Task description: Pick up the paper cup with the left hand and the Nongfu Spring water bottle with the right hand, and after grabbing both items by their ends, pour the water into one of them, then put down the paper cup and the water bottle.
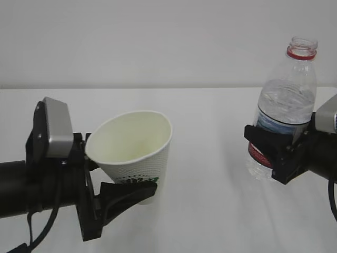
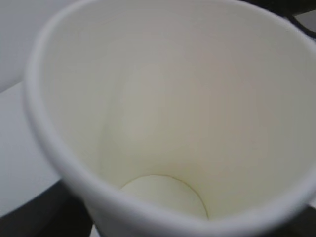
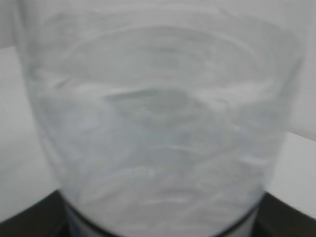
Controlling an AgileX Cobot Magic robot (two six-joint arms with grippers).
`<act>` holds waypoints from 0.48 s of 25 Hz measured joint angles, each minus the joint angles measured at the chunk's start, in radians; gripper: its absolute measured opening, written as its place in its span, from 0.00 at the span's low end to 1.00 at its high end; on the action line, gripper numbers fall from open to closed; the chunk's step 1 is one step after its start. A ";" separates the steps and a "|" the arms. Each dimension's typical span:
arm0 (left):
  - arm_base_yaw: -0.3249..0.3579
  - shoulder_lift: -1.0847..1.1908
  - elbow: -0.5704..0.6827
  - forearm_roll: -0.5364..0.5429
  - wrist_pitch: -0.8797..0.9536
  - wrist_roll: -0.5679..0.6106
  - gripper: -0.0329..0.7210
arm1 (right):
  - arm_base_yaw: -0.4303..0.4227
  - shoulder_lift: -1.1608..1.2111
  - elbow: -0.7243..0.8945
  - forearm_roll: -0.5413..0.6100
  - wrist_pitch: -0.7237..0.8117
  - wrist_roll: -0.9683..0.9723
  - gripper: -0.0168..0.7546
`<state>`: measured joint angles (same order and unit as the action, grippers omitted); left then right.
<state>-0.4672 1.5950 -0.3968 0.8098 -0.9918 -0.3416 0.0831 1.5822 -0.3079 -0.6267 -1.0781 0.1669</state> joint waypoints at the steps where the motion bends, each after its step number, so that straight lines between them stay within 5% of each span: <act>1: -0.018 0.007 -0.015 -0.002 0.008 0.000 0.78 | 0.000 0.000 0.000 0.000 0.000 0.000 0.60; 12: -0.141 0.136 -0.087 -0.076 0.011 0.000 0.78 | 0.000 0.000 0.000 -0.006 0.000 0.000 0.60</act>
<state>-0.6086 1.7310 -0.4839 0.7333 -0.9808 -0.3416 0.0831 1.5822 -0.3079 -0.6326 -1.0781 0.1669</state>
